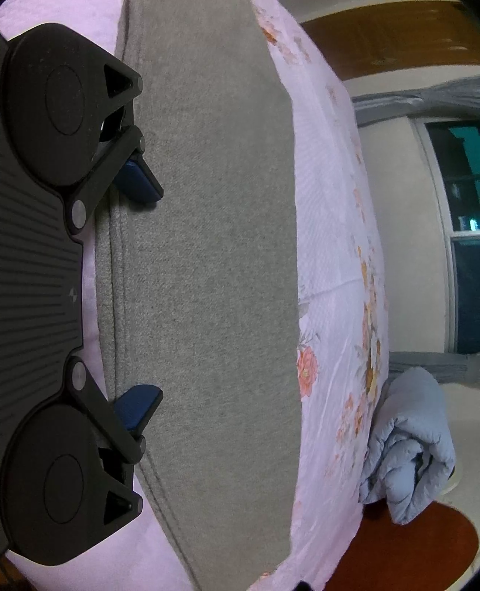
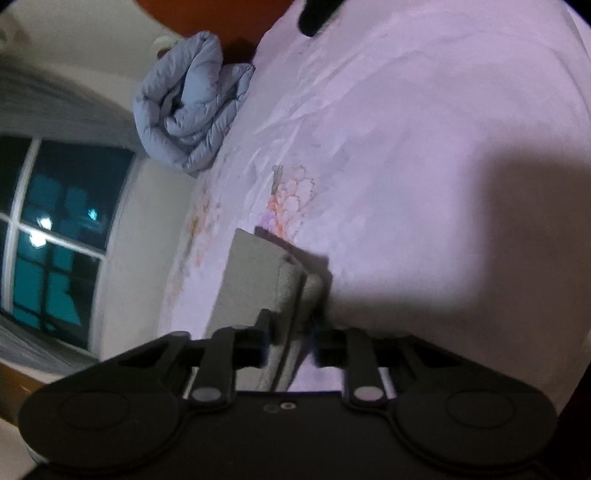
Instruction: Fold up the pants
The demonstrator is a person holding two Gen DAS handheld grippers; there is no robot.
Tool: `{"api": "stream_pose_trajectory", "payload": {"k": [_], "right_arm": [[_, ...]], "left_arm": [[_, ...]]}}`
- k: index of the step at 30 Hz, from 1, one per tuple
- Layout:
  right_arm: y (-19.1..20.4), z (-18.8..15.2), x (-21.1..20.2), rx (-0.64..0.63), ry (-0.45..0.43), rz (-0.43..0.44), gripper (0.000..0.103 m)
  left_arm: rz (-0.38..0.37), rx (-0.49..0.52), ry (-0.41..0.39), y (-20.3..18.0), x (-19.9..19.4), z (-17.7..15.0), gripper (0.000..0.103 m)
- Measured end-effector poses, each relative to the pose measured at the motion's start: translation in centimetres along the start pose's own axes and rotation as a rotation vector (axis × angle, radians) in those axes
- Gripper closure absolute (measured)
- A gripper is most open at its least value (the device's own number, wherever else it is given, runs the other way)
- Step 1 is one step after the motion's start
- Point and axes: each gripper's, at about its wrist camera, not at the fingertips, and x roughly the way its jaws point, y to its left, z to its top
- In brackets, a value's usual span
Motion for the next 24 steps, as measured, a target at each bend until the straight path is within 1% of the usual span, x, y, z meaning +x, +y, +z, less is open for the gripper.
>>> {"api": "stream_pose_trajectory", "payload": {"k": [2, 4, 6, 7, 8, 10, 11, 12, 14, 15, 17, 19, 22, 23, 24], "right_arm": [[1.3, 0.1, -0.2, -0.046, -0.005, 0.010, 0.095], [3.2, -0.1, -0.7, -0.101, -0.014, 0.030, 0.095], [5.6, -0.4, -1.0, -0.157, -0.013, 0.062, 0.095], [7.2, -0.8, -1.1, -0.196, -0.008, 0.080, 0.095], [8.8, -1.3, -1.1, -0.235, -0.004, 0.099, 0.095], [12.2, -2.9, -1.1, -0.321, 0.007, 0.142, 0.095], [14.0, -4.1, -1.0, -0.370, 0.015, 0.164, 0.095], [15.7, -5.6, -0.8, -0.413, 0.024, 0.186, 0.095], [19.0, -9.3, 0.0, -0.495, 0.046, 0.233, 0.095], [20.5, -11.2, 0.5, -0.534, 0.055, 0.249, 0.095], [23.3, -16.1, 1.9, -0.627, 0.090, 0.287, 0.095], [25.1, -21.4, 3.4, -0.707, 0.146, 0.314, 0.095], [25.4, -29.9, 6.1, -0.827, 0.283, 0.321, 0.093], [24.9, -32.7, 6.8, -0.871, 0.340, 0.327, 0.088], [24.5, -34.9, 7.4, -0.917, 0.407, 0.323, 0.080]], "left_arm": [[-0.013, 0.001, -0.009, 0.2, 0.2, -0.2, 0.000], [-0.037, -0.023, -0.011, 0.7, 0.2, 0.0, 0.000], [-0.095, -0.043, -0.013, 2.3, -0.4, 0.5, 0.000], [-0.111, -0.071, -0.012, 3.6, -1.0, 0.8, 0.000], [-0.108, -0.098, -0.029, 5.2, -1.7, 1.0, 0.000], [-0.081, -0.132, -0.072, 8.9, -3.2, 1.2, 0.000], [-0.063, -0.153, -0.092, 11.6, -4.1, 1.4, 0.000], [-0.041, -0.179, -0.113, 14.0, -4.9, 1.5, 0.000], [-0.004, -0.272, -0.159, 20.4, -6.7, 1.3, 0.000], [0.014, -0.319, -0.167, 23.3, -7.3, 0.9, 0.000], [0.064, -0.407, -0.161, 28.7, -8.3, -0.2, 0.000], [0.118, -0.483, -0.155, 33.2, -9.1, -1.9, 0.000], [0.158, -0.552, -0.130, 37.0, -9.9, -4.3, 0.000], [0.164, -0.566, -0.128, 37.7, -10.1, -5.0, 0.000], [0.167, -0.574, -0.126, 38.0, -10.1, -5.6, 0.000]]}}
